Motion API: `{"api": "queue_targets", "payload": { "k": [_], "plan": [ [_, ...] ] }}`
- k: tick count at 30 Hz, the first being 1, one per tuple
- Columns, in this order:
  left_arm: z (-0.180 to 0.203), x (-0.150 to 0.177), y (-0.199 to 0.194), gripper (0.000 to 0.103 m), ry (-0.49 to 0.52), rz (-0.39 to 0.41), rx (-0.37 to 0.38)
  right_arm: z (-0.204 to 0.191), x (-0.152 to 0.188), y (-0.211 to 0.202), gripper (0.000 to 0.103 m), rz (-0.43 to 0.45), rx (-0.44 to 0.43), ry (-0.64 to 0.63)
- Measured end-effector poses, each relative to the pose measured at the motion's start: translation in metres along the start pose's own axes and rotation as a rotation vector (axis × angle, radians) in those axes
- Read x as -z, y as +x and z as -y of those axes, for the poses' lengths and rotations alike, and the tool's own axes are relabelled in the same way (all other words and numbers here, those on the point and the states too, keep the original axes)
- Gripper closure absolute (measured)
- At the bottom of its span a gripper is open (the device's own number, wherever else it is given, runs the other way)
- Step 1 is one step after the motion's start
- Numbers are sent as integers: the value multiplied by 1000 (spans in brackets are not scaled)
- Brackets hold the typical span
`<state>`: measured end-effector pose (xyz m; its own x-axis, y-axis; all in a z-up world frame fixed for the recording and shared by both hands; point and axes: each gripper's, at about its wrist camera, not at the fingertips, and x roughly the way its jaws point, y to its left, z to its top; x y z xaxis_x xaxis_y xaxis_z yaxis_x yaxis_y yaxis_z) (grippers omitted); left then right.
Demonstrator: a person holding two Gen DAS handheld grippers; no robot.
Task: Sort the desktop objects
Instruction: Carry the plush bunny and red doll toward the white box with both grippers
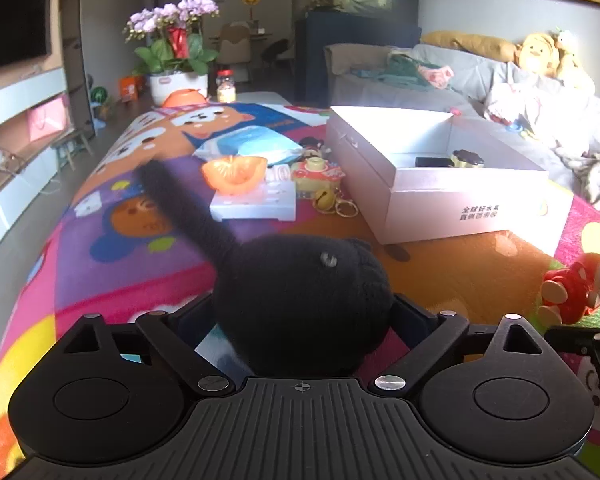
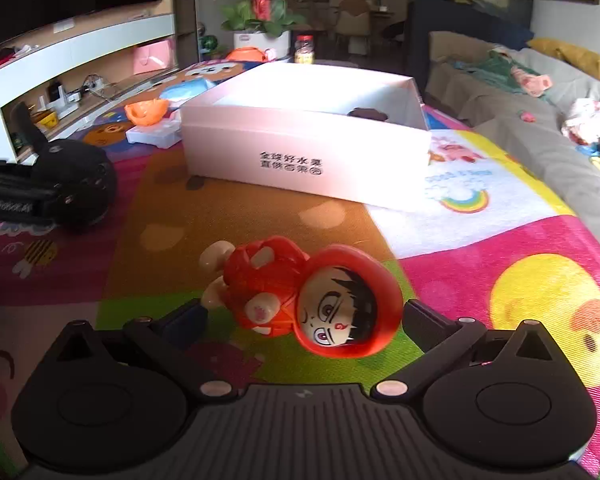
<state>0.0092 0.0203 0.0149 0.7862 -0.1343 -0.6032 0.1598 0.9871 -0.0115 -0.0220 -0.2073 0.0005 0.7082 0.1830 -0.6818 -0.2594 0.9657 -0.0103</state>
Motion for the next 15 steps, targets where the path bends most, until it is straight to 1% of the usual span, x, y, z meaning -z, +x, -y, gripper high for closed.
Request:
{"api": "queue_targets", "payload": {
  "k": [4,6,8,9,11,13,15],
  "plan": [
    [2,6,7,5,-10,-25,25,3,3,-10,0,-2,4,-31],
    [2,6,5,3,-16,-6,32,5,5,-18,0,12,22,-43],
    [0,7,5,3,-25,2,36,6,6,-25,0,38,25,-35],
    [0,8,4,3,-30,6,39,5,5,-25,2,48,21,-31],
    [-1,8,4,2,-35,10,39,3,0,-21,9,53,12,-41],
    [-1,8,4,2,-36,9,41,-2,-9,-12,9,62,22,-68],
    [0,9,3,2,-34,15,37,-7,-18,-1,10,74,32,-122]
  ]
}}
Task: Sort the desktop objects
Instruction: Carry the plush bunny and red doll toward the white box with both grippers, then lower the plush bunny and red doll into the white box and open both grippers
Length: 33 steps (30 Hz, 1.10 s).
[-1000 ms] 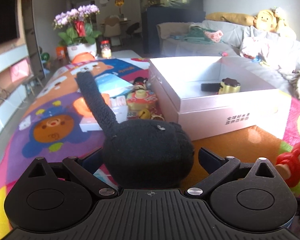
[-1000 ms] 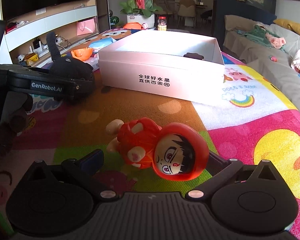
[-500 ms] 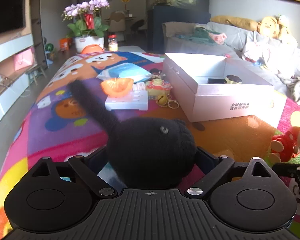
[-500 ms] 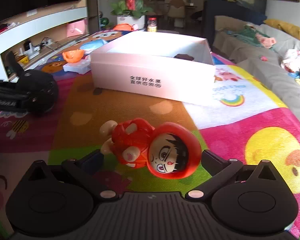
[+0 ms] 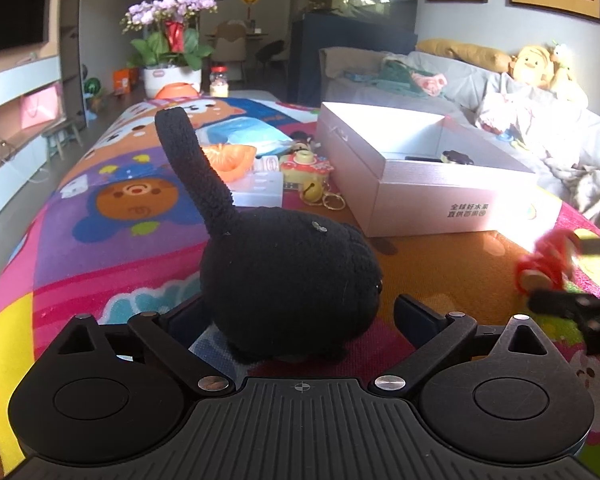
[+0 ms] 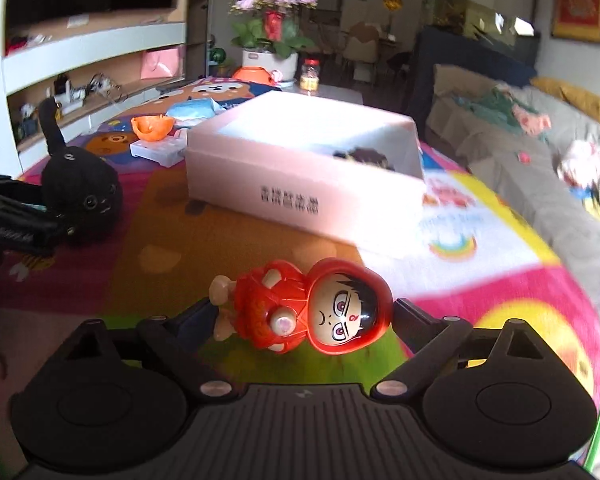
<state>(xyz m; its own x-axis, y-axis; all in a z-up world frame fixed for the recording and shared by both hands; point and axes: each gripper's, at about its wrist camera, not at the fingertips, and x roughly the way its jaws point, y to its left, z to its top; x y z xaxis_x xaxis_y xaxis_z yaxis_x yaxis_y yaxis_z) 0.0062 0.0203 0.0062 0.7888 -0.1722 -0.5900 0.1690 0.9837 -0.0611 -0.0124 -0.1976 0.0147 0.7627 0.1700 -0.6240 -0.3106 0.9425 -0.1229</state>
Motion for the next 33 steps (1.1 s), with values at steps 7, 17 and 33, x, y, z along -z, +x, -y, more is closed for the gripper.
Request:
{"api": "queue_targets", "payload": {
  "k": [7,17,33],
  "plan": [
    [0,0,0,2,-2,-2,1,-32,-15,16,10,46,-92,-300],
    [0,-1,2,2,-6,-9,4,-18,-11,17,0,25,-91,-186],
    [18,-13,12,2,70,-13,-86,-13,-15,-2,9,14,-142,-94]
  ]
}}
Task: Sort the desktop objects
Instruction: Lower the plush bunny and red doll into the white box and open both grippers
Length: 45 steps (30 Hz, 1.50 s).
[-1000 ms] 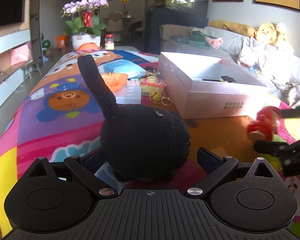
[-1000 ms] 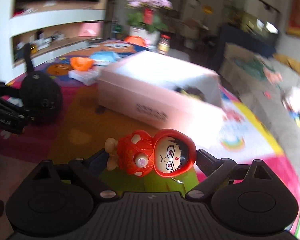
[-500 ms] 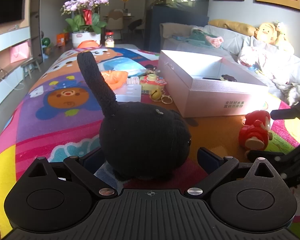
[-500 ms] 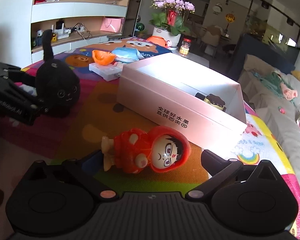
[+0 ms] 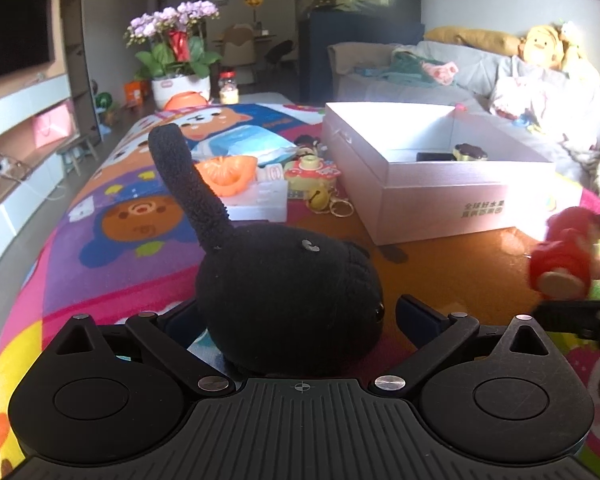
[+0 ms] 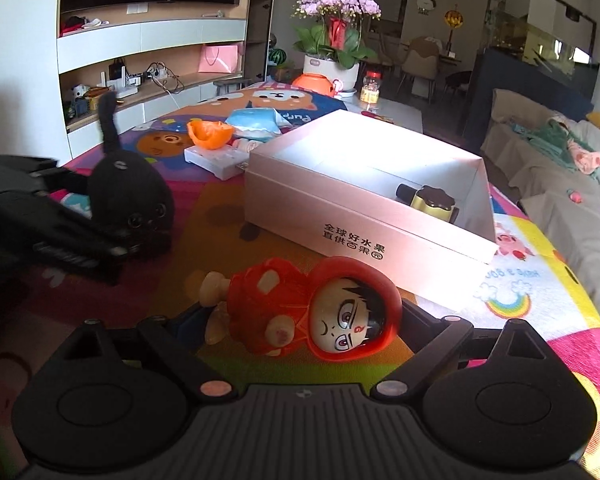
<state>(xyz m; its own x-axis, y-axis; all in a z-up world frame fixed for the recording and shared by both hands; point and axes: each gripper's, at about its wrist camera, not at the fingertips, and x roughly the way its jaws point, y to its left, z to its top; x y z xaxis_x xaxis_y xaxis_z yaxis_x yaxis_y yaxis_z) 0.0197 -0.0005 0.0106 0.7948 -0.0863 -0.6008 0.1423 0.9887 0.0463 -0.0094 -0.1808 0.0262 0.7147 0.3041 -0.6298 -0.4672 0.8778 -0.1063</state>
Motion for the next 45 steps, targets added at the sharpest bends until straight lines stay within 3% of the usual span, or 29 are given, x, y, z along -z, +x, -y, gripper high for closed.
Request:
{"api": "queue_targets", "payload": {
  "k": [1,2,6,12,15,20,24,26,29,34,37,41,45],
  "plan": [
    [1,0,-1,5,9,0,-6,0,0,-4,9,1,2,-2],
    [2,0,-2,14,21,1,-18,0,1,-8,9,1,6,-3],
    [3,-3,-23,15,45,30,-6,2,2,-29,9,38,45,-11],
    [5,-58,-86,15,46,249,79,27,-28,-95,9,286,239,30],
    [11,-86,-98,14,36,300,151,35,-44,-122,9,414,325,29],
    [40,-120,-74,14,116,332,216,50,-52,-137,9,474,327,95],
    [57,-155,-34,6,103,303,296,53,-51,-125,9,431,317,91],
    [54,-160,-23,5,77,274,295,57,-52,-120,9,411,325,94],
    [37,-137,-23,1,30,263,293,63,-50,-115,9,395,339,114],
    [13,-75,-12,0,42,135,158,74,-57,-94,9,358,338,147],
    [-5,-47,-7,0,21,73,113,82,-73,-73,9,332,274,176],
    [-28,-33,-9,0,-53,57,109,90,-106,-38,9,269,171,211],
    [-34,-31,-14,0,-75,76,131,86,-143,4,9,226,151,213]
  ]
}}
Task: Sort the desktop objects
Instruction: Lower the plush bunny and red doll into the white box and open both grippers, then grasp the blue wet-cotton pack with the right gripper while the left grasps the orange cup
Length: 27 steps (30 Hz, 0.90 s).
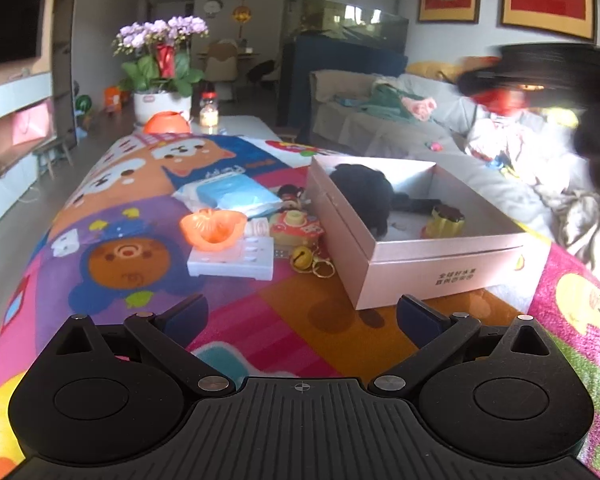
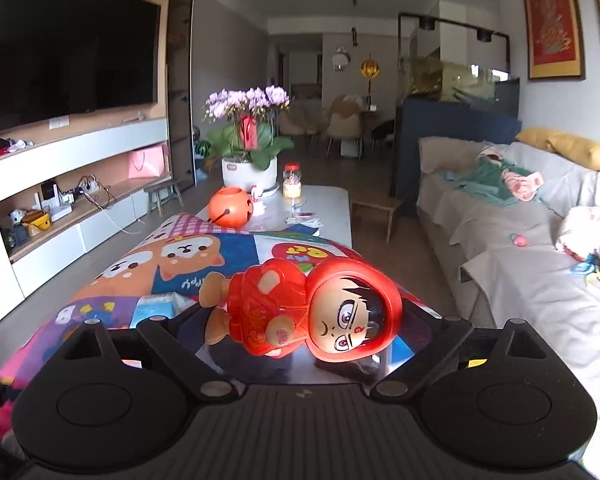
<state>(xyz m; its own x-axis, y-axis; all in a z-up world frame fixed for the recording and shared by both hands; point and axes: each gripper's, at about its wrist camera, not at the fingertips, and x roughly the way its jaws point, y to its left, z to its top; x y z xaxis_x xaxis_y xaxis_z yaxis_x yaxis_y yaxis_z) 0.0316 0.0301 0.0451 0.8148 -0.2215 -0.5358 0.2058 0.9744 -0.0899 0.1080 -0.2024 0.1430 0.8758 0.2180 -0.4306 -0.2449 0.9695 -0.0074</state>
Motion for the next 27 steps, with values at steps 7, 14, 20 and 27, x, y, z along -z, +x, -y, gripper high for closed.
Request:
{"api": "queue_targets", "payload": {
  "k": [7,14,20,27],
  "plan": [
    [-10,10,-6,0,-16,32,-62,-9,-9,68,2,-111,43,20],
    [-38,19,11,0,-94,-17,-134,-8,2,64,2,-132,16,37],
    [-42,26,12,0,-117,-25,-143,-54,-2,72,6,-192,-120,-12],
    [-42,28,14,0,-133,-28,-112,-129,-17,153,17,-354,-252,-2]
  ]
}}
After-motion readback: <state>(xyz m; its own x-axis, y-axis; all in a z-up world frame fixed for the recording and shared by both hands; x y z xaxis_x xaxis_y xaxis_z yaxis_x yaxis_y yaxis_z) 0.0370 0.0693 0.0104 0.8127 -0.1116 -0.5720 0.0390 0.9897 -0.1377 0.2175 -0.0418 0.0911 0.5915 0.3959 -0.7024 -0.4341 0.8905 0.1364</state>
